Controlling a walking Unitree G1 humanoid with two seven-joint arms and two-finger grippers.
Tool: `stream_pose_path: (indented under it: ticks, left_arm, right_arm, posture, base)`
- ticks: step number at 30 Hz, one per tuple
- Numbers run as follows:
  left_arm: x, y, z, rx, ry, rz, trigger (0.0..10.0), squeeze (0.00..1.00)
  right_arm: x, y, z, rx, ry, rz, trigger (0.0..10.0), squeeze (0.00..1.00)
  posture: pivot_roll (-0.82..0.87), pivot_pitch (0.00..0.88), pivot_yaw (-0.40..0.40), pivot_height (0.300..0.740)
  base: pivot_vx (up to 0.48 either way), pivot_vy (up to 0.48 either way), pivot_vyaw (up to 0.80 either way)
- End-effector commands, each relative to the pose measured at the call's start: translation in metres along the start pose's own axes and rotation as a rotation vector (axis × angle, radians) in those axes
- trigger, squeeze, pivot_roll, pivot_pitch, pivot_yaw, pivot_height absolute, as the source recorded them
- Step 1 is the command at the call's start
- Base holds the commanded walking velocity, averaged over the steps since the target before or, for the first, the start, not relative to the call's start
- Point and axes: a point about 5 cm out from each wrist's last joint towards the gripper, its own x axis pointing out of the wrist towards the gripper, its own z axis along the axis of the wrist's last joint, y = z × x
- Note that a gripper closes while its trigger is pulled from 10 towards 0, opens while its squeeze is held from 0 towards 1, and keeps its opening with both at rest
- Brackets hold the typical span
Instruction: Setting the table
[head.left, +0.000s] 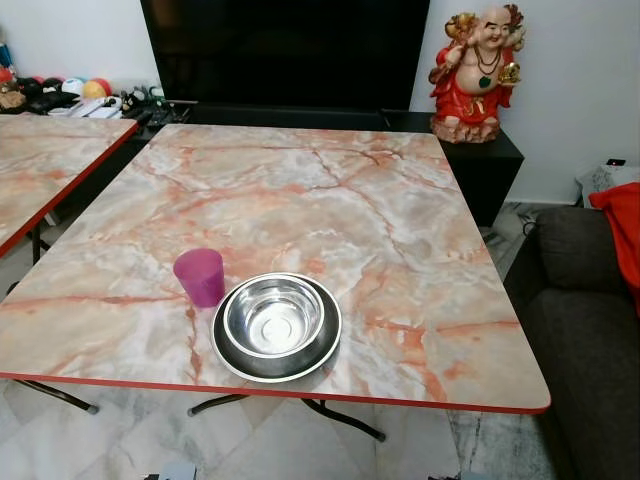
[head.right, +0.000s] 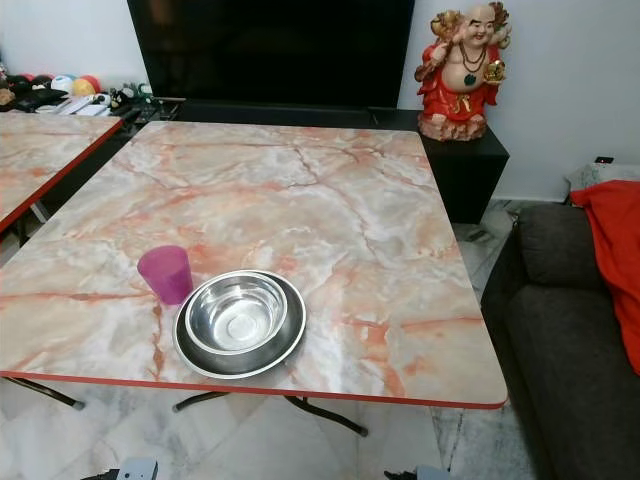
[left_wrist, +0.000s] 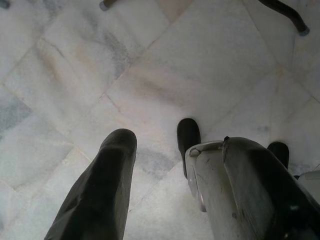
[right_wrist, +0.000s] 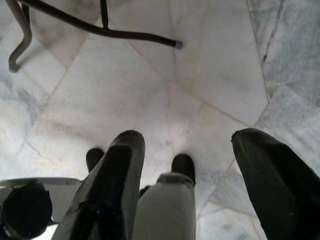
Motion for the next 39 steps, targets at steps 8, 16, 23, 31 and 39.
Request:
stream_pose_path:
  ticks: [8, 16, 23, 31, 39]
  left_arm:
    - [0.0, -0.001, -0.003, 0.006, 0.014, 0.002, 10.0, 0.0]
    - [0.0, -0.002, -0.003, 0.005, 0.014, 0.001, 10.0, 0.0]
    - [0.0, -0.001, -0.004, 0.005, 0.015, -0.001, 10.0, 0.0]
    - [-0.001, 0.005, -0.005, -0.002, 0.023, 0.002, 10.0, 0.0]
    - [-0.002, 0.008, -0.008, -0.026, 0.045, 0.023, 10.0, 0.0]
  right_arm:
    - [-0.002, -0.01, -0.003, -0.019, 0.025, -0.022, 10.0, 0.0]
    - [-0.002, -0.012, -0.001, -0.031, 0.032, -0.026, 10.0, 0.0]
    - [-0.001, -0.01, 0.0, -0.031, 0.034, -0.027, 10.0, 0.0]
    - [-0.001, -0.008, 0.0, -0.03, 0.033, -0.022, 10.0, 0.0]
    - [-0.001, -0.012, 0.002, -0.084, 0.019, -0.044, 10.0, 0.0]
  posture:
    - [-0.03, 0.091, -0.006, 0.74]
    - [-0.03, 0.091, -0.006, 0.74]
    - [-0.03, 0.092, -0.004, 0.74]
    - [-0.03, 0.092, -0.001, 0.74]
    - [-0.02, 0.092, -0.001, 0.74]
  base:
    - [0.0, 0.0, 0.0]
    - [0.0, 0.0, 0.0]
    - [0.0, 0.0, 0.0]
    - [0.0, 0.0, 0.0]
    - [0.0, 0.165, 0.39]
